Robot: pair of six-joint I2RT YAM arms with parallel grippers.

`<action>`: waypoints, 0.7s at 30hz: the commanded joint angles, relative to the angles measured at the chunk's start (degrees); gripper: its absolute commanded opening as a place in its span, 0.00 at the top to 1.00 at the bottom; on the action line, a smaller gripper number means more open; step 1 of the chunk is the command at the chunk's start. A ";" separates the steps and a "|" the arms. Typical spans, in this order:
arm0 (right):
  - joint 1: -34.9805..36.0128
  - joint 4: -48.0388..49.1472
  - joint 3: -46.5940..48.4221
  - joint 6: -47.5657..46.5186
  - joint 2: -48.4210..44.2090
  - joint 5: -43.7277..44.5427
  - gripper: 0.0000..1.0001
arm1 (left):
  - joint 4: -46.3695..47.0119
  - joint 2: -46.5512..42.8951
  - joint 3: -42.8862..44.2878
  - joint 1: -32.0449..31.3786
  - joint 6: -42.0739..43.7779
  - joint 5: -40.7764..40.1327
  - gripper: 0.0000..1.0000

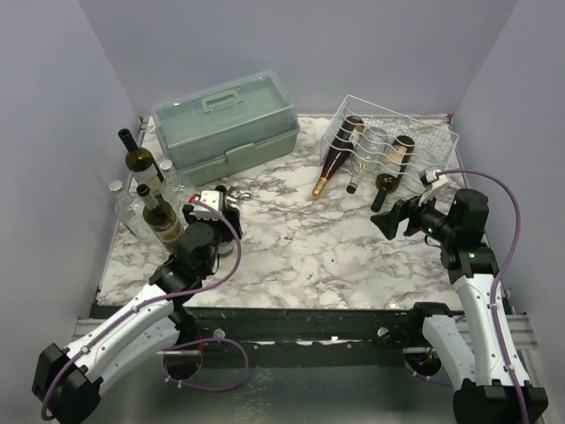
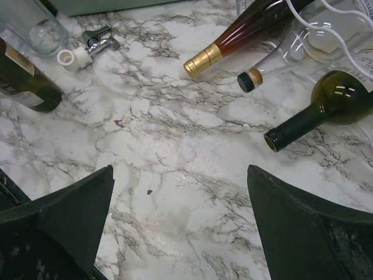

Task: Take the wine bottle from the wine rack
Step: Place the wine bottle at the center of the board.

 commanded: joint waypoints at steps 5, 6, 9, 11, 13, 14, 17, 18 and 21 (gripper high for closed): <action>-0.62 1.69 -0.74 -0.35 -0.76 1.41 0.00 | 3.32 1.37 3.92 8.82 -5.20 -0.32 1.00; -0.72 1.69 -0.77 -0.34 -0.72 1.41 0.01 | 3.34 1.64 4.11 9.59 -5.66 -0.10 1.00; -0.70 1.70 -0.77 -0.25 -0.74 1.41 0.00 | 3.83 2.52 4.24 11.48 -7.03 0.17 1.00; -0.79 1.71 -0.78 -0.24 -0.75 1.41 0.00 | 4.22 3.08 4.18 12.53 -7.66 0.21 1.00; -0.83 1.70 -0.78 -0.24 -0.77 1.34 0.00 | 4.39 3.33 3.95 13.43 -8.45 -0.30 1.00; -0.78 1.70 -0.79 -0.25 -0.85 1.41 0.00 | 4.46 3.37 3.85 13.72 -8.72 -0.51 1.00; -0.88 1.67 -0.71 -0.26 -0.85 1.41 0.00 | 4.53 3.42 3.61 14.21 -9.12 -0.85 1.00; -0.94 1.70 -0.75 -0.24 -0.82 1.37 0.00 | 4.51 3.36 3.58 14.22 -9.04 -1.04 1.00; -0.87 1.70 -0.87 -0.28 -0.84 1.37 0.00 | 4.48 3.16 3.47 14.24 -8.79 -1.68 0.93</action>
